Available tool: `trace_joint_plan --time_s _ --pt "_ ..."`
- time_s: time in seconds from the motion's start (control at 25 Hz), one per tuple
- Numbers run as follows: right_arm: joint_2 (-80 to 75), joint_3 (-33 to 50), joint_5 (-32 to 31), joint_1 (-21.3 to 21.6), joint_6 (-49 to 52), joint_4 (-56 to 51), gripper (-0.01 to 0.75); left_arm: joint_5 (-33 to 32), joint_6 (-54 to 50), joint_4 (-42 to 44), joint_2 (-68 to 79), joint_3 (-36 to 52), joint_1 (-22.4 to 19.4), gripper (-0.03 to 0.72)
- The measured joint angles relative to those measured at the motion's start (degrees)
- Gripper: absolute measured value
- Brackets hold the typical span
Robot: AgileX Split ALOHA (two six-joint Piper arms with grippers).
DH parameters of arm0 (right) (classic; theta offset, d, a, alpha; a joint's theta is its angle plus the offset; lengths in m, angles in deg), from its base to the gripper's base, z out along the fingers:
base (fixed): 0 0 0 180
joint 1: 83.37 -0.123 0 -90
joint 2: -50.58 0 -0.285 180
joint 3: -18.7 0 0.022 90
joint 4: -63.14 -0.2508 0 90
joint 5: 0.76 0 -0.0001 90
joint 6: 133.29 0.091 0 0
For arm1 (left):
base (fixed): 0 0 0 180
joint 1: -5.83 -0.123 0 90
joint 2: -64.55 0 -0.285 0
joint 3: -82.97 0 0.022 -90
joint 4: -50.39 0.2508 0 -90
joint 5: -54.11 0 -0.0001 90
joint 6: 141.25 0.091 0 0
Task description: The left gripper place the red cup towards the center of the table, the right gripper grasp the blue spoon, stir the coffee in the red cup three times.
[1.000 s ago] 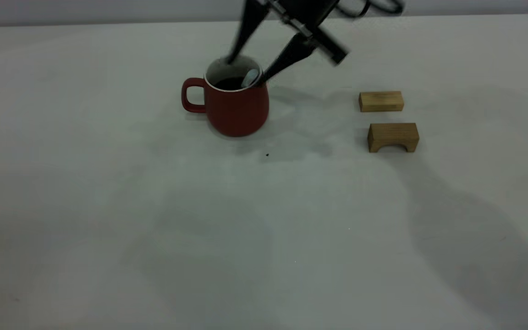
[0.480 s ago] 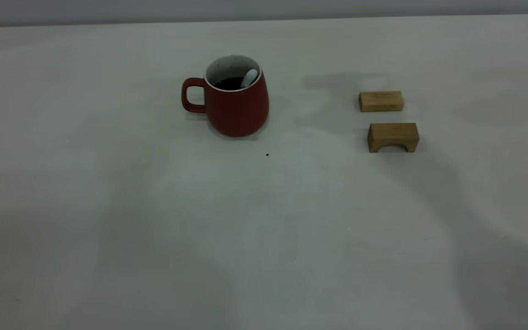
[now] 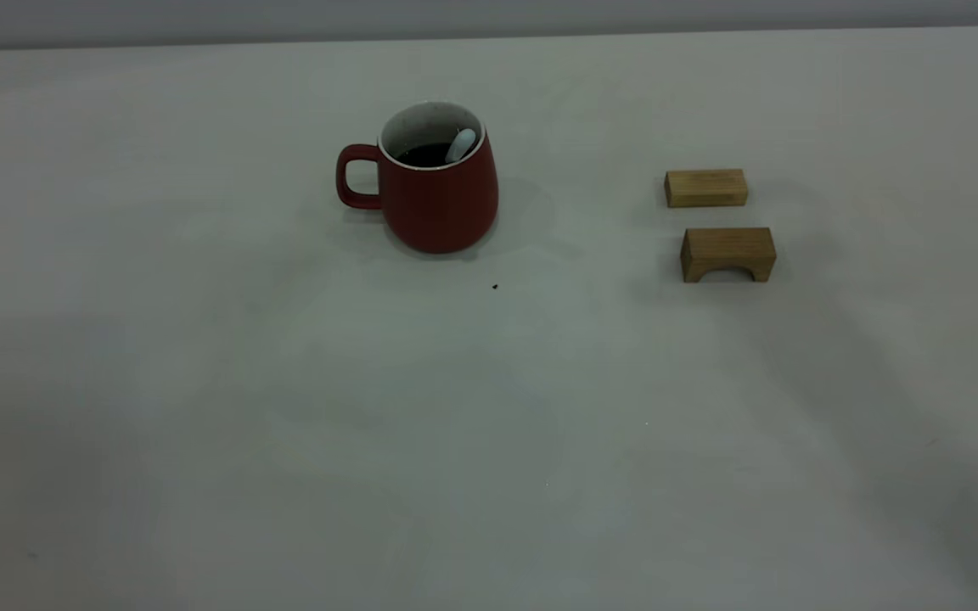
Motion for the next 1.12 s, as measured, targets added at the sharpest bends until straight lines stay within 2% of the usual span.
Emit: trace_joint_plan --time_s 0.44,0.76,1.04,1.12 --pt "28.32 28.75 0.00 0.00 -0.22 1.31 0.213 0.00 0.00 0.00 0.00 0.00 0.00 0.521" --pt "48.98 45.31 -0.05 0.89 -0.22 2.34 0.223 0.00 0.00 0.00 0.00 0.00 0.00 0.521" --pt "71.82 59.25 -0.05 15.44 -0.22 2.33 0.226 0.00 -0.06 0.00 0.00 0.00 0.00 0.521" --pt "77.98 63.15 -0.05 18.27 -0.22 3.34 0.229 0.00 -0.06 0.00 0.00 0.00 0.00 0.521"
